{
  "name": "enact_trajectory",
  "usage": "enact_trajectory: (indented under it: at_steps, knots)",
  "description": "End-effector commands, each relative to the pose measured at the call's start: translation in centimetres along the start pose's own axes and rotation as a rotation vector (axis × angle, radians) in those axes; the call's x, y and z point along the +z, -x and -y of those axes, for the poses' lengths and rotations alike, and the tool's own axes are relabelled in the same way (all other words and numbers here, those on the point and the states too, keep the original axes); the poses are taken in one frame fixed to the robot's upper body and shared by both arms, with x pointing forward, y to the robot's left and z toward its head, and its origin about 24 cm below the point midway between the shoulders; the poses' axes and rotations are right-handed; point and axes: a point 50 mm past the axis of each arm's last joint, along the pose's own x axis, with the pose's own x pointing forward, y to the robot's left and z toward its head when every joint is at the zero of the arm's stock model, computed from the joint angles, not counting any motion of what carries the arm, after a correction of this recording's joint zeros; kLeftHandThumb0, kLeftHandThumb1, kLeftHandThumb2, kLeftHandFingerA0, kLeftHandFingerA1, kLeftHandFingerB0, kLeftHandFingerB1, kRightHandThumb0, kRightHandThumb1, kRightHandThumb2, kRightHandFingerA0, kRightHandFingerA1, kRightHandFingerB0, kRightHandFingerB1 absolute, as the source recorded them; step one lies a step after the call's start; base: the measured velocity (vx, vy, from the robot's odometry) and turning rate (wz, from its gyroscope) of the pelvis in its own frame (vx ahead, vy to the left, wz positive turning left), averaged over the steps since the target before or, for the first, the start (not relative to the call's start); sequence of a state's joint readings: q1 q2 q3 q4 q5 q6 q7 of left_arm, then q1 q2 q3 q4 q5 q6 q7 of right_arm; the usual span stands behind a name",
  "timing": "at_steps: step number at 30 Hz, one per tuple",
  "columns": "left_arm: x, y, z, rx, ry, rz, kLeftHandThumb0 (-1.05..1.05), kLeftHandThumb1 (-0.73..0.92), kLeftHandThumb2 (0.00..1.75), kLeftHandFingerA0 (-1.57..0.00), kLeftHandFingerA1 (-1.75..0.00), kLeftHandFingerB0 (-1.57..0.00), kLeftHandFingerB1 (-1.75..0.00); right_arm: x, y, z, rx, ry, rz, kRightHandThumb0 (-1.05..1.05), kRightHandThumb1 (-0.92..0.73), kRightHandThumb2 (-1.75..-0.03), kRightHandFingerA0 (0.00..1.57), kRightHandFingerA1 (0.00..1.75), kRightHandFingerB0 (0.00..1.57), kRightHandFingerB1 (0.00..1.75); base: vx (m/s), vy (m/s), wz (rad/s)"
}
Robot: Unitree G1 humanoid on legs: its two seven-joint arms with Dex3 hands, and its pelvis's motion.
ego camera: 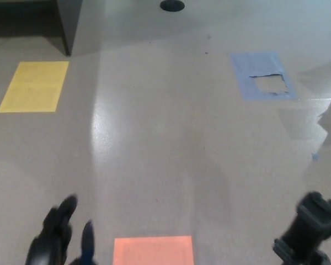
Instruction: A phone stand is kept on the floor and the robot uses both its hands to grab it and uses its left hand to extend the phone stand by pulling it upwards
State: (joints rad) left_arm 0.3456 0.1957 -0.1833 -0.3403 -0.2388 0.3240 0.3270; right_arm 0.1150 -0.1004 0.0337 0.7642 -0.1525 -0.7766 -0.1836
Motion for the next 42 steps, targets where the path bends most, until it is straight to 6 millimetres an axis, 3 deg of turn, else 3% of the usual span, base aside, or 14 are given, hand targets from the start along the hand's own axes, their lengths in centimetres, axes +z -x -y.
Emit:
enact_trajectory:
  at_steps: [1,12,18,19,22,23,24,28,29,32,33,36,38,42]
  knots:
    - [-5.1,9.4,-7.9,0.125,-0.125,0.364,-0.89,0.78,1.15,-0.04,-0.22,-0.15,-0.3,-0.5,7.1,3.2,0.256,0.095,0.02,-1.05,-0.92,-0.82,0.0,0.61,0.0,0.45,0.0,0.0,0.0]
    - [-5.1,9.5,-8.0,0.103,-0.109,0.403,-0.88,0.73,1.1,-0.04,-0.23,-0.15,-0.35,-1.6,8.0,3.1,0.194,0.086,-0.009,-1.05,-0.92,-0.85,0.0,0.43,0.0,0.28,0.0,0.0,0.0]
    - [-5.4,9.8,-8.0,0.119,-0.071,0.402,-0.82,0.69,1.09,0.0,-0.27,-0.17,-0.42,-2.0,8.7,3.8,0.276,0.162,-0.048,-1.05,-0.79,-0.59,0.0,0.35,0.0,0.13,0.0,0.0,0.0]
    - [-5.4,9.9,-8.1,0.125,-0.074,0.401,-0.88,0.74,1.1,0.0,-0.26,-0.15,-0.4,-2.0,8.8,3.7,0.275,0.139,-0.053,-1.05,-0.67,-1.12,0.0,0.58,0.0,0.53,0.0,0.0,0.0]
    - [-5.2,10.1,-8.4,0.153,-0.081,0.409,-0.81,0.69,1.09,0.0,-0.3,-0.17,-0.4,-2.0,9.4,3.4,0.257,0.083,-0.054,-1.0,-0.64,-1.09,0.0,0.56,0.0,0.52,0.0,0.0,0.0]
    - [-5.1,10.0,-8.5,0.158,-0.076,0.42,-0.84,0.89,0.68,-0.09,-0.26,-0.15,-0.26,-2.0,9.3,3.4,0.25,0.11,-0.042,-1.05,-0.73,-0.57,0.0,0.28,0.0,0.02,0.0,0.0,0.0]
    - [-5.0,9.9,-8.5,0.159,-0.072,0.428,-0.8,0.88,0.68,-0.1,-0.24,-0.15,-0.25,-2.0,9.3,3.6,0.237,0.157,-0.035,-1.05,-0.69,-0.65,0.0,0.09,0.0,0.0,0.0,0.0,0.0]
    - [-4.9,9.8,-8.6,0.158,-0.069,0.44,-0.8,0.88,0.68,-0.1,-0.24,-0.15,-0.25,-2.1,9.2,3.8,0.221,0.209,-0.028,-1.05,-0.69,-0.65,0.0,0.09,0.0,0.0,0.0,0.0,0.0]
    - [-4.9,9.9,-8.6,0.156,-0.062,0.428,-0.82,0.67,1.05,-0.02,-0.34,-0.15,-0.45,-2.2,8.8,3.6,0.207,0.176,-0.027,-1.05,-0.63,-0.57,0.0,0.18,0.0,0.0,0.0,0.0,0.0]
    - [-4.9,10.2,-8.6,0.162,-0.069,0.419,-0.85,0.68,1.05,0.0,-0.36,-0.18,-0.46,-2.0,8.6,3.5,0.201,0.162,-0.022,-1.05,-0.61,-0.48,0.0,0.16,0.0,0.0,0.0,0.0,0.0]
    - [-4.9,10.2,-8.7,0.167,-0.073,0.42,-0.81,0.85,0.67,-0.13,-0.26,-0.18,-0.28,-2.0,8.5,3.5,0.201,0.162,-0.021,-1.04,-0.58,-0.46,0.0,0.16,0.0,0.0,0.0,0.0,0.0]
    - [-4.9,10.2,-8.7,0.17,-0.075,0.425,-0.81,0.85,0.67,-0.13,-0.26,-0.18,-0.28,-2.0,8.5,3.5,0.2,0.161,-0.021,-1.04,-0.58,-0.46,0.0,0.16,0.0,0.0,0.0,0.0,0.0]
    - [-4.9,10.1,-8.7,0.181,-0.036,0.401,-0.47,0.58,0.59,-0.18,-0.28,-0.23,-0.31,-2.1,8.4,3.7,0.175,0.156,-0.051,-0.84,-0.47,-0.43,0.0,0.16,0.0,0.0,0.0,0.0,0.0]
    - [-4.9,10.0,-8.6,0.186,-0.019,0.394,-0.35,0.54,0.57,-0.19,-0.28,-0.25,-0.31,-2.2,8.5,3.7,0.15,0.154,-0.069,-0.75,-0.48,-0.4,0.0,0.17,0.0,0.01,0.0,0.0,0.0]
